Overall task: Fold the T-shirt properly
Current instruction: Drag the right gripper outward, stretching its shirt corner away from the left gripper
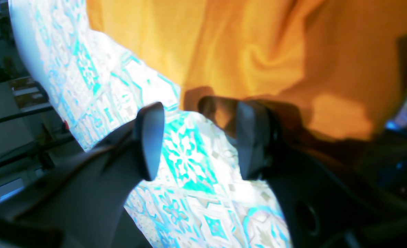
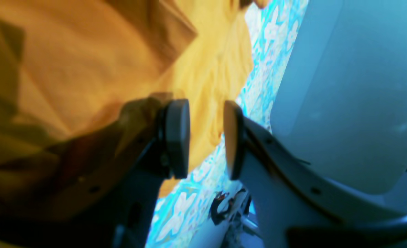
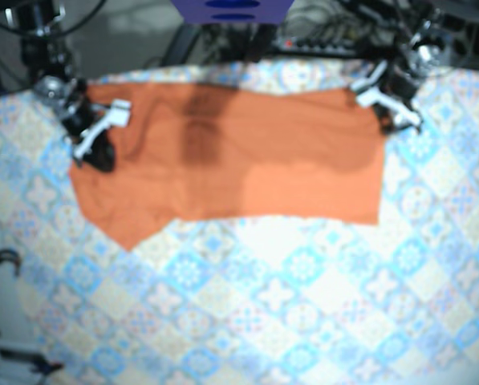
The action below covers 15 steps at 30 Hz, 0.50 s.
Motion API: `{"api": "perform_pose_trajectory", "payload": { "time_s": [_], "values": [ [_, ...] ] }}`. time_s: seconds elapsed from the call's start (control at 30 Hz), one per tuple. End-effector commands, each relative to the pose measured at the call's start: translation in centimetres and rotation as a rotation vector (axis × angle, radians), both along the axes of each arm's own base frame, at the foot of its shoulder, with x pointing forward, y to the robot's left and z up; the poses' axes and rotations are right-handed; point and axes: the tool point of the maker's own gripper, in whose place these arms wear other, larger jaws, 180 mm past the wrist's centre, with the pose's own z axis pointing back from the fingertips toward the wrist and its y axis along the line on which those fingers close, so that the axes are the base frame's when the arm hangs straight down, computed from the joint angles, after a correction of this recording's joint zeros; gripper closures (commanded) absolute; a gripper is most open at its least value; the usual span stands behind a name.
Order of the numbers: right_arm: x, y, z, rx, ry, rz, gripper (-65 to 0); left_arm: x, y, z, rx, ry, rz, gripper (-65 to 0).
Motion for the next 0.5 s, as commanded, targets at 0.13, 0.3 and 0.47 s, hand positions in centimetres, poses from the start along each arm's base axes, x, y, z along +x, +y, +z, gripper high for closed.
{"api": "perform_pose_trajectory", "payload": {
  "time_s": [0.13,0.3,0.47],
  "values": [
    [1.3,-2.1,2.0,-0.014,-0.068,-0.040,-16.5,0.5,0.3,0.7,0.009,-0.028,-0.009,-33.1],
    [2.1,-4.1,3.2,-0.028,-0.102,-0.090,-16.5,0.5,0.3,0.7,0.009,-0.028,-0.009,-33.1],
    [3.3,-4.7,5.5,-0.027,-0.169,-0.106,-16.5,0.8,0.3,1.0,0.005,-0.037,-0.006,-32.9]
  ]
}}
